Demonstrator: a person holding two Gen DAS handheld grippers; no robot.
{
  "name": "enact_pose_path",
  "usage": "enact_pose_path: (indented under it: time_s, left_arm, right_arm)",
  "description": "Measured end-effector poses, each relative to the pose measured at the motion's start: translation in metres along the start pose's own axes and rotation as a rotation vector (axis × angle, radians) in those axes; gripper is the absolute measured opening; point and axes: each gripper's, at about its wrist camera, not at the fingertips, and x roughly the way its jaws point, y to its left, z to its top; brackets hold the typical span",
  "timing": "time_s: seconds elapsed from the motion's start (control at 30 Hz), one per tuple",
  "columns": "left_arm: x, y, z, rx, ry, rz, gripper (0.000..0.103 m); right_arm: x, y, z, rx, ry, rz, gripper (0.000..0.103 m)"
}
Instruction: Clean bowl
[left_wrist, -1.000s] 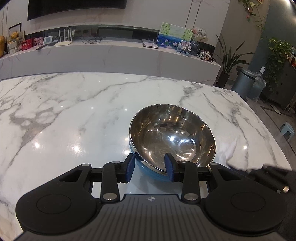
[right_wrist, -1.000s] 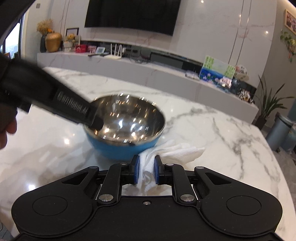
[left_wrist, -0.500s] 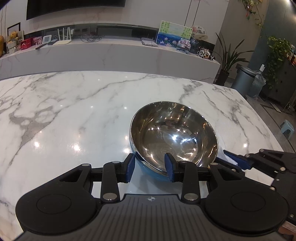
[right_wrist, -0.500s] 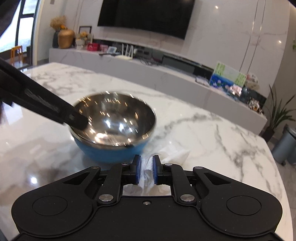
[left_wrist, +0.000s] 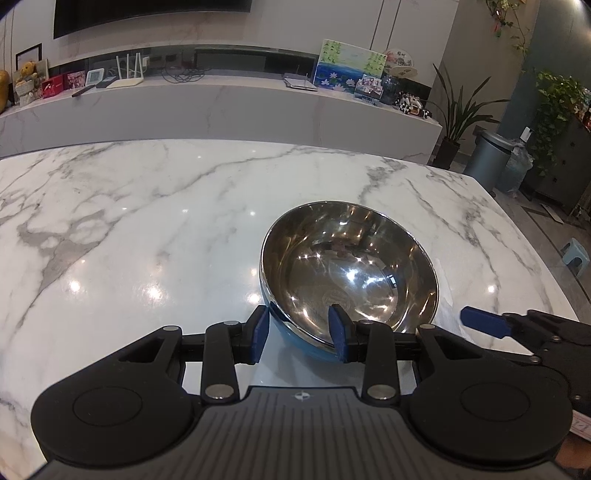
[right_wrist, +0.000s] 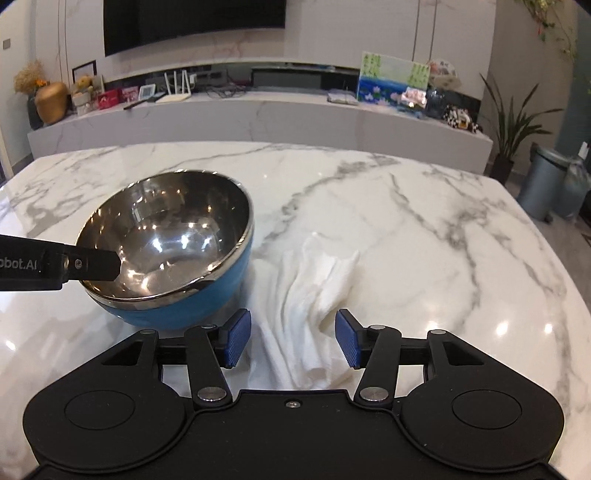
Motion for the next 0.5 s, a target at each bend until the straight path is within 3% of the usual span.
enact_pose_path:
  time_s: [0.1, 0.33, 0.5]
  left_arm:
    - [0.000, 0.000, 0.001, -0.001, 0.001, -0.002, 0.033]
    - [0.001, 0.001, 0.002, -0.001, 0.004, -0.002, 0.033]
    - [0.002, 0.001, 0.002, -0.003, 0.006, -0.004, 0.033]
  right_arm:
    - [0.007, 0.003, 0.003, -0.005, 0.026, 0.001, 0.048]
    - [0.013, 0.010, 0.004, -0.049, 0.044, -0.011, 0.019]
    - [0.005, 0.006, 0.008, -0.051, 0.007, -0.008, 0.015]
